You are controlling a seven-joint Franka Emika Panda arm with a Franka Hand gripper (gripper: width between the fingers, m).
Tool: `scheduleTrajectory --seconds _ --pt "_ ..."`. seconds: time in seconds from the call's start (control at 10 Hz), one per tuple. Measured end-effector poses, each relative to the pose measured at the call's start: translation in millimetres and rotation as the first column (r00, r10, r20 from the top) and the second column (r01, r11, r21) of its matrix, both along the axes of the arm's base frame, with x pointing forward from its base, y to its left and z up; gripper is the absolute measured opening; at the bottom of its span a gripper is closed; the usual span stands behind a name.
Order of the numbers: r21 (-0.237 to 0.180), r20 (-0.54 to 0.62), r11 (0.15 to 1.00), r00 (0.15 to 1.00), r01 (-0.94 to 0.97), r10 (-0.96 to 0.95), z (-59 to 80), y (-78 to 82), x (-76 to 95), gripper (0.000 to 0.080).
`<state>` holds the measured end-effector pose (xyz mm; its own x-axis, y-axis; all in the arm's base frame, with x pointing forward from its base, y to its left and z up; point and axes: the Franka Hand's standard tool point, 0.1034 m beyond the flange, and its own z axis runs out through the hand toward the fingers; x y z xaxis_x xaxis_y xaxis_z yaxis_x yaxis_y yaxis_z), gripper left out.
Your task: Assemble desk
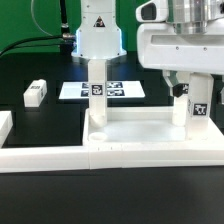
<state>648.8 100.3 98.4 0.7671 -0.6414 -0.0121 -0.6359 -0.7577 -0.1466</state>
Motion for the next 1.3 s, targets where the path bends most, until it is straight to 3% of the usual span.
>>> scheduleTrajectory --seconds 0.1,0.2,0.4,0.5,0.6,1.0,1.1,1.2,1.3 --pt "-0.019 0.033 0.97 0.969 -0.243 0.244 5.5 -3.8 0.1 0.0649" --pt "-0.031 0.046 0.935 0.934 -0.354 0.355 6.5 -8.3 -0.1 0.0649" --pt "-0.024 0.038 0.956 0.955 -0.292 0.293 4.6 -8.1 -0.5 0.0621" --pt "-0.024 0.038 0.956 0.955 -0.293 0.294 4.7 -8.7 -0.3 0.0442" --pt "-0.017 0.033 0.971 0.971 -0.237 0.238 4.6 -8.9 -0.3 0.0292" --pt "0.005 0.004 1.0 1.0 0.008 -0.008 4.3 -12.4 0.3 0.0292" --pt "0.014 -0.02 0.984 0.984 0.177 -0.177 3.8 -11.5 -0.2 0.0292" --pt "0.02 -0.065 0.922 0.921 0.386 -0.384 3.7 -8.0 -2.0 0.0292" --pt "0.008 -0.129 0.787 0.781 0.617 -0.611 3.3 -0.9 -2.9 0.0292"
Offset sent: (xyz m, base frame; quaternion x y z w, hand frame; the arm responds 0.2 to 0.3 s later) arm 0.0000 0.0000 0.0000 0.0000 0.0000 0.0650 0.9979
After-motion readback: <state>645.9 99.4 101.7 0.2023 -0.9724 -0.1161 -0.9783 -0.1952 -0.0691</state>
